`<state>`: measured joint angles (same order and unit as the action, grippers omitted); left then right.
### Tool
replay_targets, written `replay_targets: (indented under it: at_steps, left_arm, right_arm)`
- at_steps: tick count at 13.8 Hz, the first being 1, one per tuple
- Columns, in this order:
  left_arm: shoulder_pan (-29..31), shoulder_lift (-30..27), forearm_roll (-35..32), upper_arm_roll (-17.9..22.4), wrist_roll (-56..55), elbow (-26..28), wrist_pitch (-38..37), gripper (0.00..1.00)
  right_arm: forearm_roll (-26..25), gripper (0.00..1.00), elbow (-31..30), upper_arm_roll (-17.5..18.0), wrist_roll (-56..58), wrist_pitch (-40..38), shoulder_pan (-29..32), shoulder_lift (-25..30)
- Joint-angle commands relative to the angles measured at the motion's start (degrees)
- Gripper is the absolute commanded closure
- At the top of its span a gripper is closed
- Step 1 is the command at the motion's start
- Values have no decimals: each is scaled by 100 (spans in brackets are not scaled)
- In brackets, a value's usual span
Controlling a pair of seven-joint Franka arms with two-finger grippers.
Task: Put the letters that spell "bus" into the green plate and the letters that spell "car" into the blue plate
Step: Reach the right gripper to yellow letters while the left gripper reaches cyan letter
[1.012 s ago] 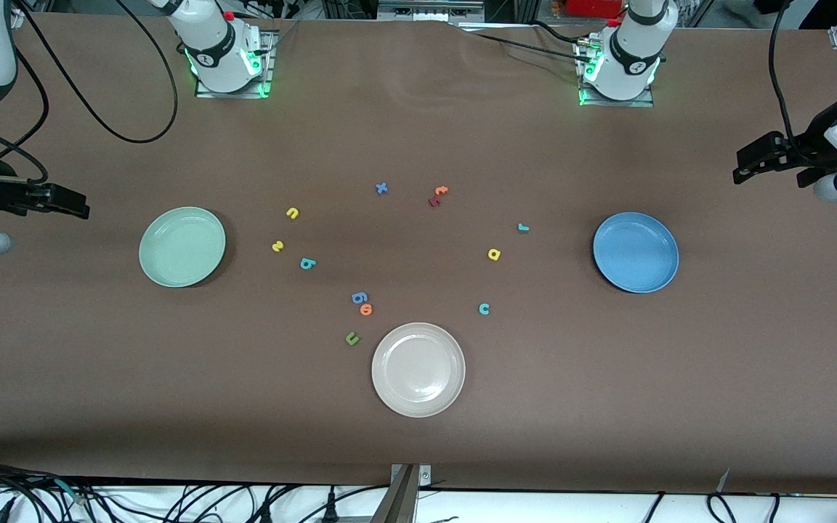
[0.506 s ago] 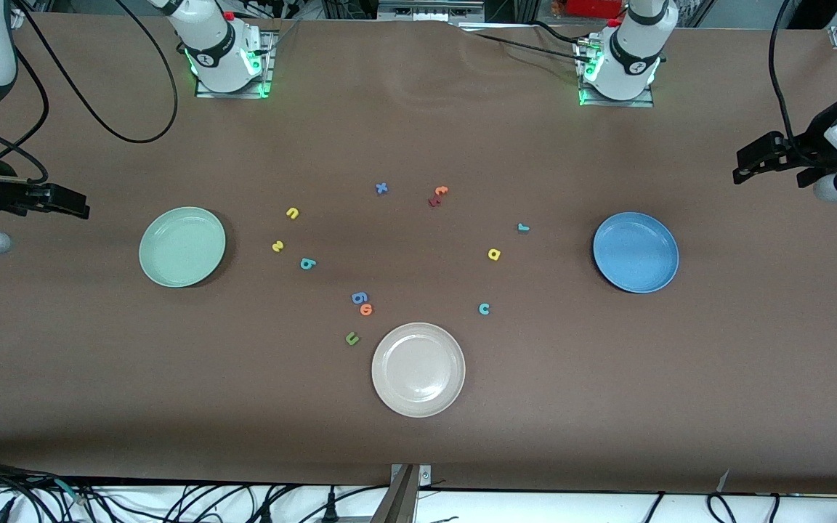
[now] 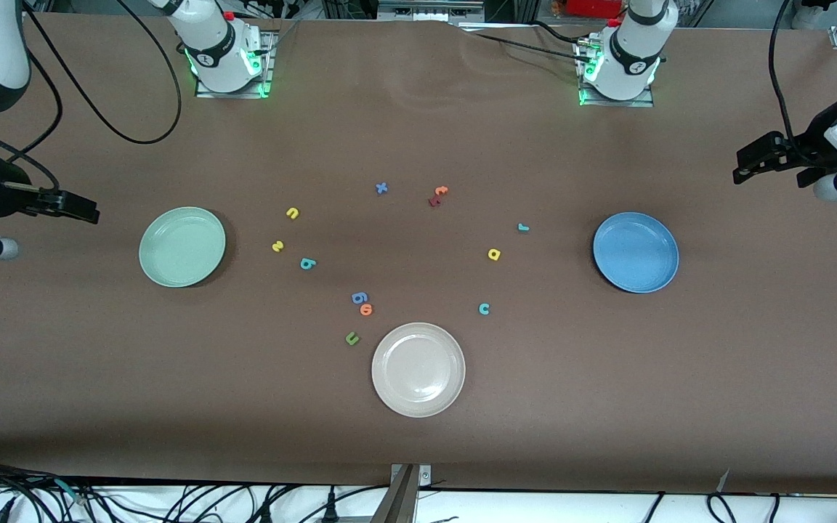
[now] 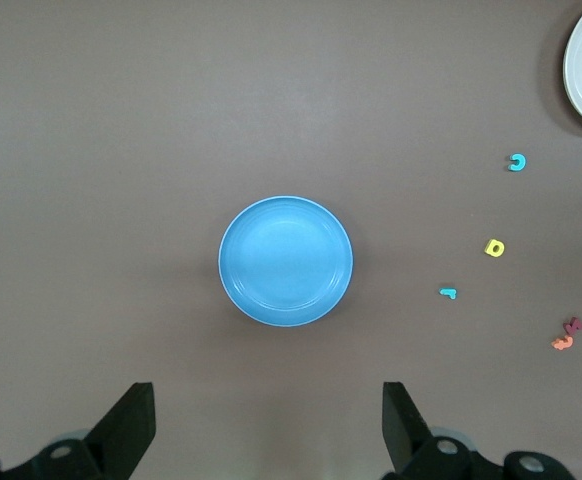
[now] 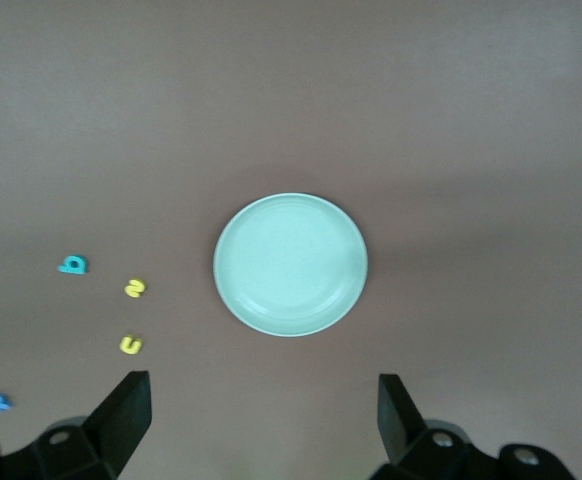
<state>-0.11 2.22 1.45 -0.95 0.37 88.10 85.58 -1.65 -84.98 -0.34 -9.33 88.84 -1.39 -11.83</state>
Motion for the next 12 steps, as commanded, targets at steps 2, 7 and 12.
replay_targets:
  at_steps: [2,7,12]
  left_arm:
    - [3,33,40,-10,-37,-65,-15,0]
    - [20,33,57,-28,-19,-57,-24,0]
    - [11,199,40,-37,-90,-56,20,0]
  right_arm:
    - [218,0,-71,16,-823,45,-370,-21]
    - [236,1,-177,16,-2228,308,-1020,-460]
    - [350,1,-1186,165,-3118,1238,-1338,-487]
